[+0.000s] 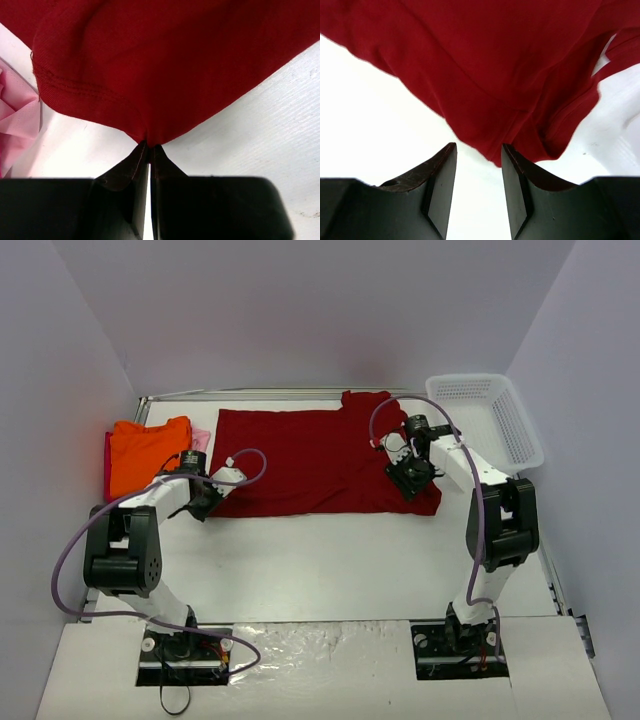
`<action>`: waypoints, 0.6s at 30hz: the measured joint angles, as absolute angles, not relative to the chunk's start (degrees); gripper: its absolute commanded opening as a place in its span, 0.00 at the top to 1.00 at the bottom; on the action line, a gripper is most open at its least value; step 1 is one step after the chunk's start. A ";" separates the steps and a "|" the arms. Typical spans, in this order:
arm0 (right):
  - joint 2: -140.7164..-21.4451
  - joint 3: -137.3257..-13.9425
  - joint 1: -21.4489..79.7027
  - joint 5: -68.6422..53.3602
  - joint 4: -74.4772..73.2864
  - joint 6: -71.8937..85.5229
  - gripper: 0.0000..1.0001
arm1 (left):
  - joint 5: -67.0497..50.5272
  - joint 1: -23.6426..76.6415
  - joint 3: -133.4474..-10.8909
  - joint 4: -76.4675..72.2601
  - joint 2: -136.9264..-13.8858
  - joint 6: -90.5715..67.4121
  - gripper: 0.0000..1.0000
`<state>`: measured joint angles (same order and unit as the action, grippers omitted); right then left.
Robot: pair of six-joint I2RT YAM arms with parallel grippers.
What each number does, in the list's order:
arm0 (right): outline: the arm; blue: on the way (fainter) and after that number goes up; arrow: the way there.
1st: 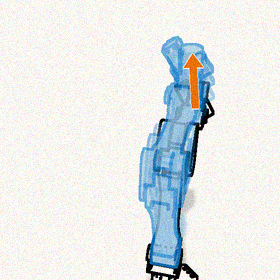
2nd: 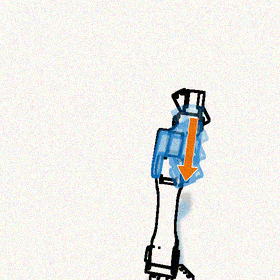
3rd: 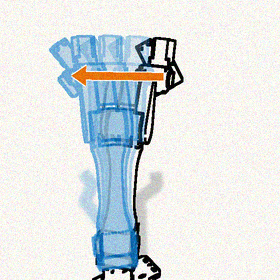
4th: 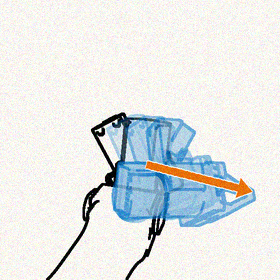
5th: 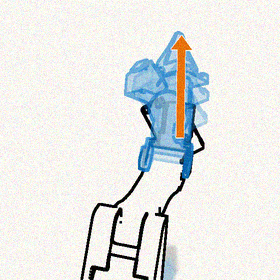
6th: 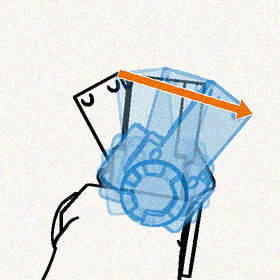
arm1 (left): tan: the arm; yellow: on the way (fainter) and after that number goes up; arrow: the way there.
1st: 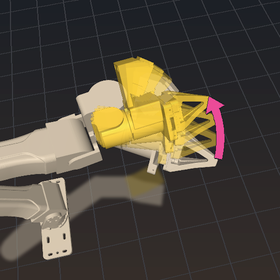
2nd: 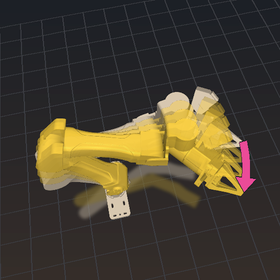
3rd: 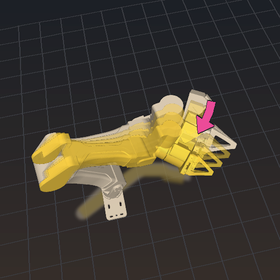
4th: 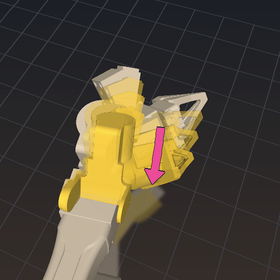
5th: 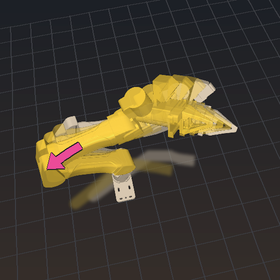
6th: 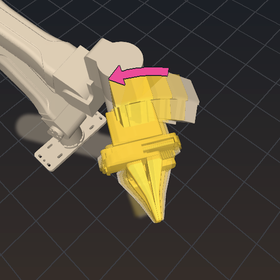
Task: Fold and stack the t-shirts
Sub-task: Fold the flattened tshirt in 1/3 of the way
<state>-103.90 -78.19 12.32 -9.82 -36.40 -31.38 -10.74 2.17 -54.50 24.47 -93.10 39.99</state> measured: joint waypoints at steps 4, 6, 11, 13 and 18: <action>-103.37 -75.99 11.97 -9.80 -37.67 -31.73 0.59 | -10.70 2.17 -54.50 24.47 -93.21 39.94 0.98; -102.74 -74.74 11.90 -9.80 -38.15 -31.92 0.58 | -10.70 2.17 -54.50 24.47 -93.21 39.92 0.98; -101.97 -73.58 10.79 -9.80 -38.96 -32.86 0.57 | -10.66 2.17 -54.52 24.47 -93.21 39.81 0.98; -102.00 -73.58 9.80 -9.72 -38.96 -33.12 0.57 | -10.66 2.17 -54.52 24.47 -93.21 39.64 0.98; -102.41 -73.58 6.68 -9.17 -38.92 -33.67 0.56 | -10.57 2.17 -54.52 24.45 -93.21 39.24 0.98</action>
